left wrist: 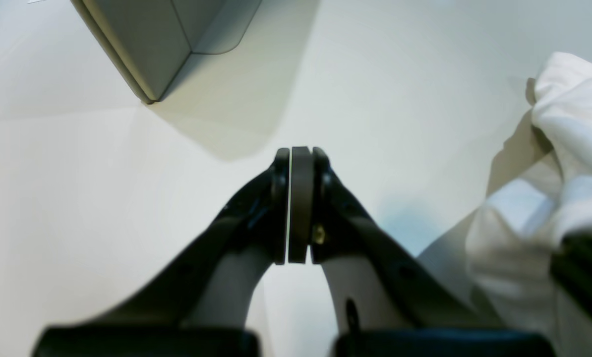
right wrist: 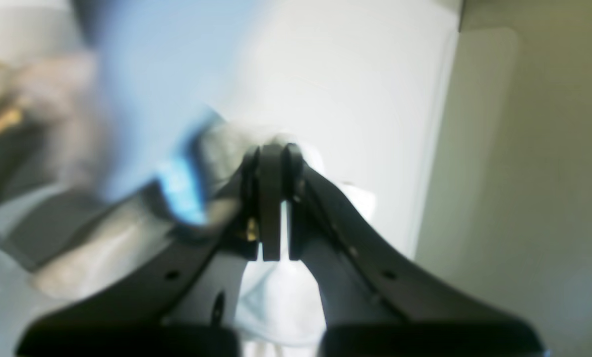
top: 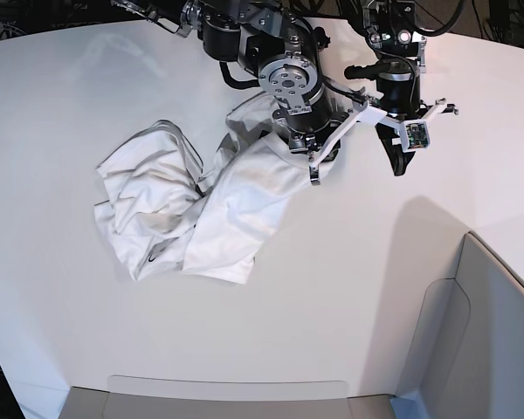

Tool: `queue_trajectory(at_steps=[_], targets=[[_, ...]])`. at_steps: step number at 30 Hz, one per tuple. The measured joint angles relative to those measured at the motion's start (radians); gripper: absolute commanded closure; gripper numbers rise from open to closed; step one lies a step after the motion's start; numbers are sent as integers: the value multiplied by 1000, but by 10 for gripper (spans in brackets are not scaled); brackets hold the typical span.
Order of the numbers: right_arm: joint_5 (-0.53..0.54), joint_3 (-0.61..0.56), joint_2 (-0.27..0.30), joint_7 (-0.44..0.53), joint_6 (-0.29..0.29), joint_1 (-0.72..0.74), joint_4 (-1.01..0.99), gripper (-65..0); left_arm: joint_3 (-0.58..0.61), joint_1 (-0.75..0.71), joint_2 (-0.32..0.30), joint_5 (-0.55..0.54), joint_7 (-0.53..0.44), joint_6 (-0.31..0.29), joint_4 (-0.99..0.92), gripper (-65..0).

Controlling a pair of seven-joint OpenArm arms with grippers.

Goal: Layout the t-shirt on the table in an organized manner, then fold the t-shirt properly
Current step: 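Lift and drag the grasped shirt fabric away from the pile with the right gripper, then grasp the shirt hem beside the right gripper with the left gripper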

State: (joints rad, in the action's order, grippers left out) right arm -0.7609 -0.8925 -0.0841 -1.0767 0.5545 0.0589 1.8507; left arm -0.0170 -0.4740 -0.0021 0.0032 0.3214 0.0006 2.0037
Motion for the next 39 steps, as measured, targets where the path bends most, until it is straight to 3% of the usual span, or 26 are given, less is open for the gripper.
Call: queue_trajectory(at_steps=[7,13,17,23,26,34,35,39], targets=[[-16,-5,-1,1,0,2,38,-186,0,0,-4,0,0,0,0,-20],[-14,9,3,3,0,-26,112,-197,1,2,-71,0,0,4,-3,-20],[-4,102,-5,2,0,-80,162,-197,2,3,-120,-3,0,2,-6,-20],[-6,375,-63,6,0,-109,179,-197,6,9,-185,-3,-8,-4,-6,-21],[23,493,-63,2,0,-114,183,-197,29,35,-209,-3,-7,8,-6,-21],[270,927,-64,-3,0,-120,183,-197,203,69,-314,0,-6,-8,-4,-21],[317,984,-69,-2,-1,-120,183,-197,222,84,-313,39,-5,-8,-5,-21],[406,1152,-71,-3,0,-119,182,-197,300,109,-312,255,-13,-148,2,-21]])
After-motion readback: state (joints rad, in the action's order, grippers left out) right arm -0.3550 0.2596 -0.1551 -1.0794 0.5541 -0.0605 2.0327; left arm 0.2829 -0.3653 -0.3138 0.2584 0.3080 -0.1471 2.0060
